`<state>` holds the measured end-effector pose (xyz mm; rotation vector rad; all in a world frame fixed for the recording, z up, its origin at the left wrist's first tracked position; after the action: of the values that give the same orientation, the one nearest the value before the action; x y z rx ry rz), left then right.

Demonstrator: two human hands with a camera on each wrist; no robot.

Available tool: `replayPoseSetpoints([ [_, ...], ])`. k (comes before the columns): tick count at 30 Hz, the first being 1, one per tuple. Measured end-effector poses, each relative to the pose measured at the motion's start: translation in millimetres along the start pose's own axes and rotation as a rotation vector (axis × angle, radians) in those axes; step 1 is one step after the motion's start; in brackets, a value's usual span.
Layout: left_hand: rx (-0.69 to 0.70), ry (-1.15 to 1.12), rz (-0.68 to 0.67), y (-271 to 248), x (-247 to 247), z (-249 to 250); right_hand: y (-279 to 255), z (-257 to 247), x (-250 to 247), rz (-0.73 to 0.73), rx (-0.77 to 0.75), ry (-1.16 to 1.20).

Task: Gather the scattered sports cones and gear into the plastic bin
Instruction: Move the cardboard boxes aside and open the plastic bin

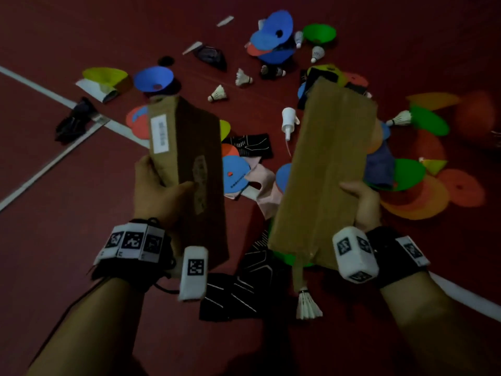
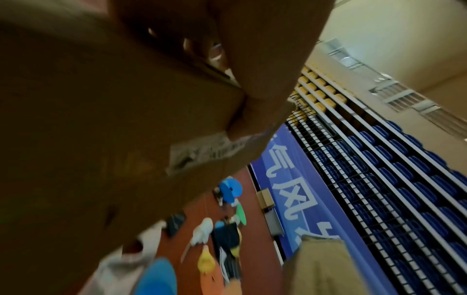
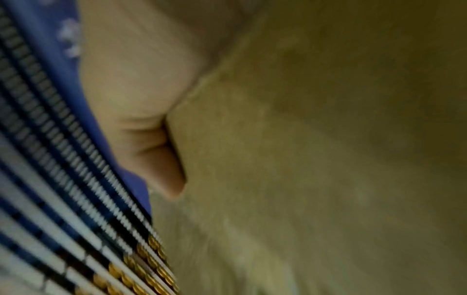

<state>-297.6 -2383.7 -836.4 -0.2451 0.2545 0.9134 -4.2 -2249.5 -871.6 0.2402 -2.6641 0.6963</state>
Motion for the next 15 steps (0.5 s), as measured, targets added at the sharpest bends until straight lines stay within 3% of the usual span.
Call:
replayPoseSetpoints([
  [2,-0.064,-0.013,-0.081,-6,9,-1,-8,-2,-2,-0.008,0.028,0.046],
  [5,-0.181,-0.064,-0.197,-14,34,4,-23,11,10,-0.169,0.196,0.122],
  [9,-0.325,-0.183,-0.332,-21,64,14,-23,33,17,-0.279,0.281,0.103],
  [15,-0.311,-0.143,-0.329,-29,73,21,-32,38,30,-0.138,0.243,0.047],
])
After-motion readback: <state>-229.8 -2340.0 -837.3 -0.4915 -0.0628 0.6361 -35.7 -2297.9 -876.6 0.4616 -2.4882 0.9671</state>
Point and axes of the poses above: each hand's wrist, its own y-axis towards the middle knuckle, its own x-axis out of the palm, z = x × y, the point moved 1 cm from there along y, towards the middle knuckle, and after that the axes turned 8 degrees about -y, right-handed, at the moved point
